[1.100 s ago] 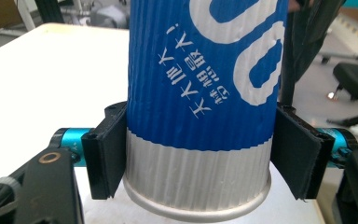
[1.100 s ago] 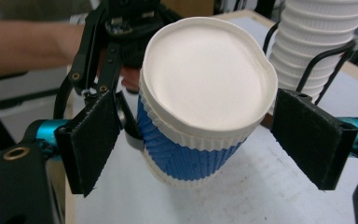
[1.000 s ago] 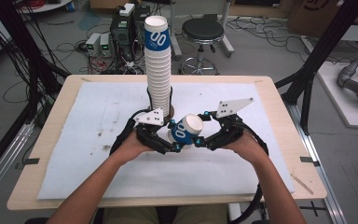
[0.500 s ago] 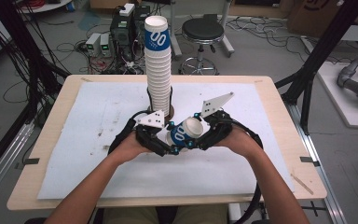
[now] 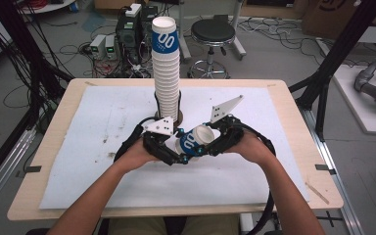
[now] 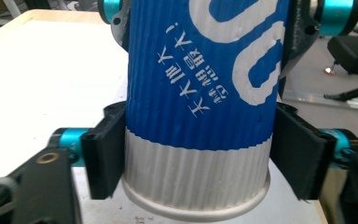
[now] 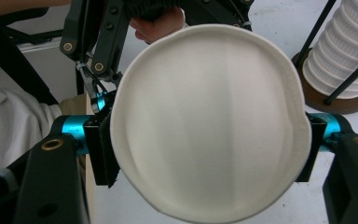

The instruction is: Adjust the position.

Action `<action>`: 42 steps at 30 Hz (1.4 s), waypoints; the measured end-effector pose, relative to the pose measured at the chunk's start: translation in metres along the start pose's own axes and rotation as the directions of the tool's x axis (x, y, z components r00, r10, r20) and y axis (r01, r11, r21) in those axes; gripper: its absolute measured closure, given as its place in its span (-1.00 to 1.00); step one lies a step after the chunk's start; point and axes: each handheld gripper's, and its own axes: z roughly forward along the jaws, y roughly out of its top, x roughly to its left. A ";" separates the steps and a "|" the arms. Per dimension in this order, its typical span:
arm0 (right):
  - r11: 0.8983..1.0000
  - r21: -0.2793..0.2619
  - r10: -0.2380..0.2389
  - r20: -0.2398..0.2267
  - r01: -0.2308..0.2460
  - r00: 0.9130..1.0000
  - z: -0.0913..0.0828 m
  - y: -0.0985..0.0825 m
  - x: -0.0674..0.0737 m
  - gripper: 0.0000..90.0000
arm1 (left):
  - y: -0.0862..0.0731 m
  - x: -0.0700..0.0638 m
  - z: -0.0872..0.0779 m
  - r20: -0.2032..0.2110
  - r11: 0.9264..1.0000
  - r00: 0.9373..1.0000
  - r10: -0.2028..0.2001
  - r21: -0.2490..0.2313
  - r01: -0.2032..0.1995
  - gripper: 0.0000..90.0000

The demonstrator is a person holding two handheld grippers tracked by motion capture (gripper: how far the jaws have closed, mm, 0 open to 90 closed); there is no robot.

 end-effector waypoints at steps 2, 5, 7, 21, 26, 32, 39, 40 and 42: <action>1.000 -0.023 0.013 0.007 -0.013 1.000 -0.002 -0.001 -0.001 -0.37 | -0.003 0.001 -0.001 -0.017 0.998 0.999 -0.039 -0.048 0.039 -0.60; 0.999 -0.034 0.016 0.015 -0.015 1.000 -0.004 -0.002 -0.002 -0.37 | -0.005 0.002 -0.002 -0.023 0.997 0.998 -0.050 -0.056 0.049 -0.63; 0.998 -0.053 0.036 0.022 -0.035 0.999 -0.007 -0.007 -0.003 -0.37 | -0.012 0.003 -0.005 -0.028 0.996 0.998 -0.061 -0.066 0.059 -0.63; 0.983 -0.158 0.108 0.060 -0.097 0.992 -0.016 -0.027 -0.008 -0.37 | -0.027 0.007 -0.022 -0.057 0.969 0.991 -0.122 -0.224 0.106 -0.63; 0.958 -0.264 0.133 0.065 -0.111 0.989 -0.017 -0.036 -0.009 -0.37 | -0.027 0.007 -0.023 -0.048 0.956 0.992 -0.119 -0.275 0.101 -0.63; 0.932 -0.330 0.168 0.031 -0.149 0.985 -0.015 -0.043 -0.010 -0.37 | -0.027 0.009 -0.023 -0.064 0.943 0.990 -0.127 -0.317 0.100 -0.63; 0.927 -0.341 0.159 -0.018 -0.155 0.987 -0.003 -0.047 -0.004 -0.37 | -0.016 0.006 -0.018 -0.048 0.945 0.995 -0.092 -0.319 0.072 -0.64; 0.927 -0.341 0.159 -0.018 -0.155 0.987 -0.003 -0.047 -0.004 -0.37 | -0.016 0.005 -0.017 -0.041 0.946 0.995 -0.088 -0.316 0.071 -0.64; 0.923 -0.351 0.156 -0.031 -0.157 0.987 -0.002 -0.046 -0.002 -0.37 | -0.015 0.005 -0.015 -0.027 0.947 0.996 -0.089 -0.312 0.077 -0.64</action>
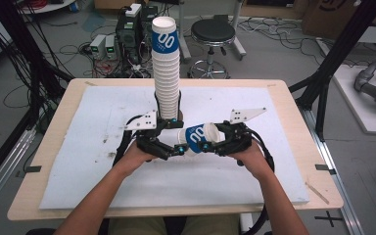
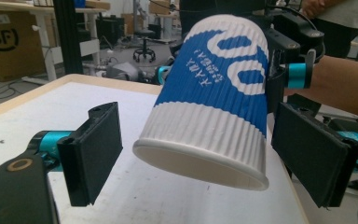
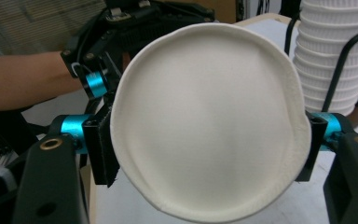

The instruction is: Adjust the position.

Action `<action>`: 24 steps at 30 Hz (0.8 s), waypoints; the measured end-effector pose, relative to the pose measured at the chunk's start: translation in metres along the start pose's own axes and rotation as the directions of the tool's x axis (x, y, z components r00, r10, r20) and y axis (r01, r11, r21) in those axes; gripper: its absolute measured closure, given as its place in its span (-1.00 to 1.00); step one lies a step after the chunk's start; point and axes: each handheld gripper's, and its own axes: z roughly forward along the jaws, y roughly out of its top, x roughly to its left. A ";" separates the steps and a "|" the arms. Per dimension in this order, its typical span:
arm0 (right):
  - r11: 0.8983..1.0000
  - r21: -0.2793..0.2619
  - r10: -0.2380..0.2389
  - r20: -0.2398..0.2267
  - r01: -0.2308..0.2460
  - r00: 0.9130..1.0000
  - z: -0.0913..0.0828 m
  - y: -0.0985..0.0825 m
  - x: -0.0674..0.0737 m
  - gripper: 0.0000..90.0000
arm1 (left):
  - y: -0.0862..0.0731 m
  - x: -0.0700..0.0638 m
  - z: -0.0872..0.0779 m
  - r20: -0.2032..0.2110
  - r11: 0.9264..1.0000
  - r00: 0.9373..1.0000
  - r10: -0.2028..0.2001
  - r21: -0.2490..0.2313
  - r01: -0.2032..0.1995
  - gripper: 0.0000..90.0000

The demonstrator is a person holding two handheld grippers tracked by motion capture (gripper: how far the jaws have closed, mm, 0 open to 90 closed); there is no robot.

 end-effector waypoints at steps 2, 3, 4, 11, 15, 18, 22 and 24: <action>1.000 -0.010 -0.002 -0.014 0.002 1.000 0.001 0.000 0.001 -0.37 | -0.001 -0.001 0.002 0.007 1.000 1.000 -0.013 0.008 0.013 -0.65; 1.000 -0.015 -0.001 -0.024 0.000 1.000 0.001 0.001 0.001 -0.37 | -0.001 0.000 0.003 0.012 1.000 1.000 -0.017 0.011 0.017 -0.68; 1.000 -0.015 -0.001 -0.029 0.001 1.000 0.001 0.001 0.001 -0.37 | -0.002 -0.001 0.004 0.021 1.000 0.999 -0.026 0.016 0.025 -0.68; 1.000 -0.020 -0.002 -0.037 0.001 0.999 0.003 0.001 0.001 -0.37 | -0.003 -0.001 0.007 0.028 0.999 0.999 -0.035 0.029 0.035 -0.68; 1.000 -0.013 -0.003 -0.038 0.002 0.999 0.005 0.000 0.001 -0.36 | -0.003 -0.001 0.007 0.045 0.999 0.999 -0.028 0.036 0.027 -0.60; 1.000 -0.013 0.000 -0.040 0.000 0.999 0.004 0.001 0.002 -0.36 | -0.001 -0.001 0.005 0.054 0.999 0.998 -0.018 0.047 0.015 -0.56; 1.000 -0.012 -0.001 -0.048 0.000 0.999 0.004 0.001 0.002 -0.36 | 0.001 -0.001 0.003 0.073 0.998 0.997 -0.004 0.064 -0.001 -0.49; 1.000 -0.010 0.002 -0.050 -0.003 0.999 0.004 0.001 0.003 -0.36 | 0.002 -0.001 0.002 0.076 0.998 0.997 -0.005 0.065 0.000 -0.45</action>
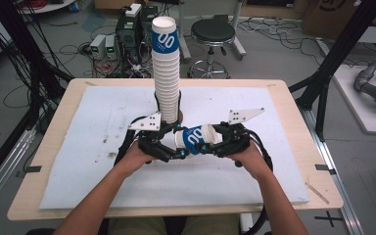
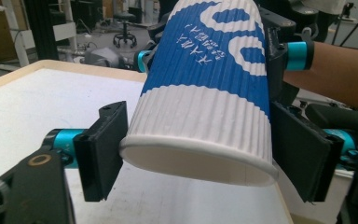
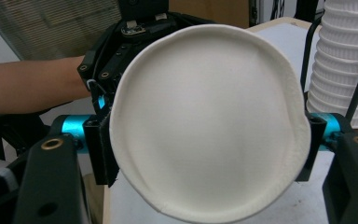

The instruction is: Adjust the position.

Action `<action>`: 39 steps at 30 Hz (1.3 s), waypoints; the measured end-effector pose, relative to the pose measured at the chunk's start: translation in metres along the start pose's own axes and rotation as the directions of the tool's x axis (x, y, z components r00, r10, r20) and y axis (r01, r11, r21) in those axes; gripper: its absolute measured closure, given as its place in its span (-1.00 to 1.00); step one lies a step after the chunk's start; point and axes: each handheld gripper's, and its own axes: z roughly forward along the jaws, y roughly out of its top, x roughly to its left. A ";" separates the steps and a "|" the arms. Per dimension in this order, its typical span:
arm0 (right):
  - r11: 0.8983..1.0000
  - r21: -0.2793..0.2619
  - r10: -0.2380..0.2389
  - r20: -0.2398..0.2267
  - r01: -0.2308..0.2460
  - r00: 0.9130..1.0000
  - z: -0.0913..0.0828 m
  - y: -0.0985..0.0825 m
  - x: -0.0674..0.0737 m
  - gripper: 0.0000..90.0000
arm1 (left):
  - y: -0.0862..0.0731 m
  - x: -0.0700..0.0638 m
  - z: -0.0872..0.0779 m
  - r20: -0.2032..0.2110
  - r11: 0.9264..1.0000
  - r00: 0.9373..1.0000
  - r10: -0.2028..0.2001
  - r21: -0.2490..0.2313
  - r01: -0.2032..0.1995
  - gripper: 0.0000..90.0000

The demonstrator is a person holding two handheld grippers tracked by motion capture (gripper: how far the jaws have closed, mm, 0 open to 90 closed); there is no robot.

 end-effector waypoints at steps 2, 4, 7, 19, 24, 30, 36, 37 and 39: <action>1.000 0.003 0.008 -0.007 -0.008 1.000 0.000 0.001 0.001 -0.36 | 0.002 0.000 -0.001 0.006 1.000 1.000 0.009 0.011 -0.010 -0.44; 1.000 0.002 0.003 -0.011 -0.003 1.000 0.000 0.001 0.001 -0.36 | 0.003 -0.001 -0.002 0.010 1.000 1.000 0.015 0.021 -0.015 -0.43; 1.000 0.009 0.008 -0.016 -0.007 1.000 0.000 0.002 0.001 -0.37 | 0.005 -0.002 -0.004 0.018 1.000 1.000 0.019 0.022 -0.020 -0.40; 1.000 -0.011 0.027 -0.005 -0.027 1.000 -0.001 0.007 -0.001 -0.58 | 0.012 -0.001 -0.011 0.018 0.999 0.999 0.034 0.034 -0.035 -0.37; 1.000 0.008 0.016 0.012 -0.016 1.000 -0.009 0.008 -0.001 -0.58 | 0.015 0.000 -0.019 0.008 0.997 0.999 0.041 0.063 -0.041 -0.35; 0.992 0.100 -0.080 0.043 0.076 0.996 -0.011 0.018 0.004 -0.58 | 0.020 0.001 -0.023 0.001 0.984 0.998 0.065 0.165 -0.065 -0.35; 0.961 0.224 -0.180 0.070 0.160 0.981 -0.004 0.031 0.009 -0.58 | 0.024 0.000 -0.022 -0.006 0.962 0.997 0.083 0.260 -0.078 -0.36; 0.953 0.248 -0.196 0.070 0.173 0.978 -0.002 0.033 0.009 -0.58 | 0.024 0.000 -0.022 -0.006 0.960 0.996 0.084 0.270 -0.080 -0.36; 0.940 0.287 -0.211 0.064 0.184 0.975 0.002 0.035 0.010 -0.58 | 0.025 0.001 -0.022 -0.008 0.959 0.997 0.077 0.275 -0.072 -0.36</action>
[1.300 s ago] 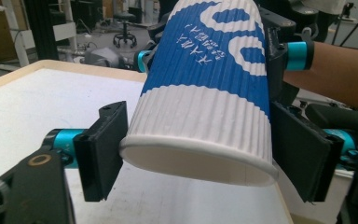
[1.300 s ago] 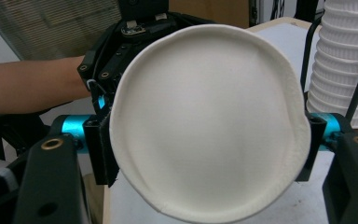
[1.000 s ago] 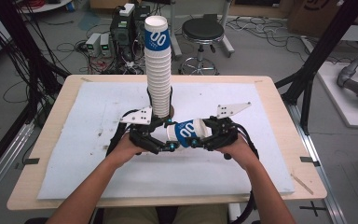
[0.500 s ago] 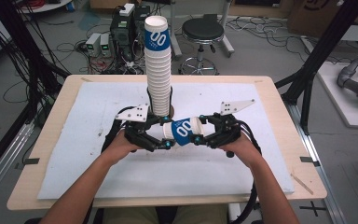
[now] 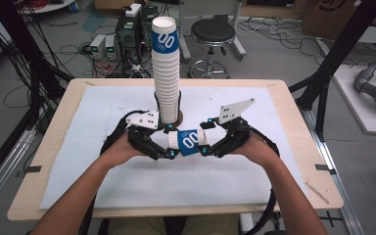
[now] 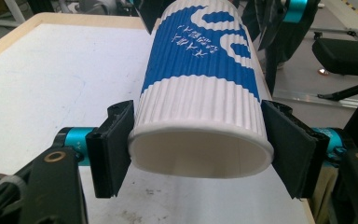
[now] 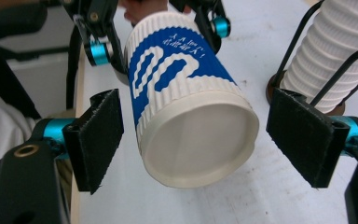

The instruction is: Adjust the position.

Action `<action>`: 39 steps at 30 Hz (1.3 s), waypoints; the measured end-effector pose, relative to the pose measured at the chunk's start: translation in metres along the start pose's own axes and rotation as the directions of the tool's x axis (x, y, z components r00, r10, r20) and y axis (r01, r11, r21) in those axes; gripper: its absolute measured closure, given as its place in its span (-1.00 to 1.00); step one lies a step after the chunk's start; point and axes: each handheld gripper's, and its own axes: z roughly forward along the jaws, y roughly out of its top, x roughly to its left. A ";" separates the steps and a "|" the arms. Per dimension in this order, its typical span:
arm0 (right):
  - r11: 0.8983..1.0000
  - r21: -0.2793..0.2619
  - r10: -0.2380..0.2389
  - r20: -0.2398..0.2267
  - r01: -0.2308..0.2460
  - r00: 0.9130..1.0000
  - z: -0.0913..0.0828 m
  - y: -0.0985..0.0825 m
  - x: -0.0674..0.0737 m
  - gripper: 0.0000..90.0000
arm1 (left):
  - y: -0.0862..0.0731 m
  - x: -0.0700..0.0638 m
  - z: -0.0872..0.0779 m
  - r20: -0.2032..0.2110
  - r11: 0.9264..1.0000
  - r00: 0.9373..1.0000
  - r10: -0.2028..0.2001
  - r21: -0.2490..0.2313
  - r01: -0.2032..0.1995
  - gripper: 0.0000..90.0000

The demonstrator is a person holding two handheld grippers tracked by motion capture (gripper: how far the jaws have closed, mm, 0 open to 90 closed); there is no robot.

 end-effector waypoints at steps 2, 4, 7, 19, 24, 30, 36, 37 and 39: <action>0.999 0.032 -0.021 -0.001 0.021 1.000 0.004 0.003 0.000 -0.58 | 0.001 0.001 -0.001 -0.002 1.000 1.000 0.001 0.011 -0.001 -0.36; 0.998 0.060 -0.036 0.000 0.036 0.999 0.008 0.006 0.001 -0.58 | 0.003 0.001 -0.001 -0.003 1.000 1.000 0.002 0.025 -0.002 -0.36; 0.991 0.113 -0.067 -0.004 0.067 0.998 0.016 0.009 0.001 -0.58 | 0.005 0.001 -0.001 -0.005 0.998 1.000 0.003 0.062 -0.003 -0.36; 0.969 0.216 -0.114 -0.054 0.123 0.992 0.035 0.011 0.004 -0.47 | 0.011 -0.001 0.005 0.032 0.990 0.999 0.008 0.138 -0.012 -0.36; 0.962 0.233 -0.126 -0.085 0.143 0.988 0.038 0.011 0.005 -0.37 | 0.012 -0.002 0.009 0.047 0.986 0.999 0.018 0.163 -0.025 -0.36; 0.956 0.262 -0.108 -0.100 0.130 0.989 0.039 0.010 0.005 -0.34 | 0.013 -0.003 0.011 0.057 0.984 0.998 0.020 0.177 -0.030 -0.38; 0.960 0.250 -0.103 -0.099 0.125 0.990 0.036 0.010 0.005 -0.35 | 0.013 -0.002 0.008 0.036 0.996 0.999 -0.010 0.091 0.007 -0.57; 0.960 0.250 -0.103 -0.099 0.125 0.990 0.036 0.010 0.005 -0.35 | 0.013 -0.001 0.006 0.036 0.998 0.999 -0.018 0.067 0.016 -0.57; 0.965 0.232 -0.100 -0.090 0.119 0.991 0.033 0.010 0.005 -0.35 | 0.011 0.000 0.003 0.033 0.999 0.999 -0.029 0.015 0.029 -0.58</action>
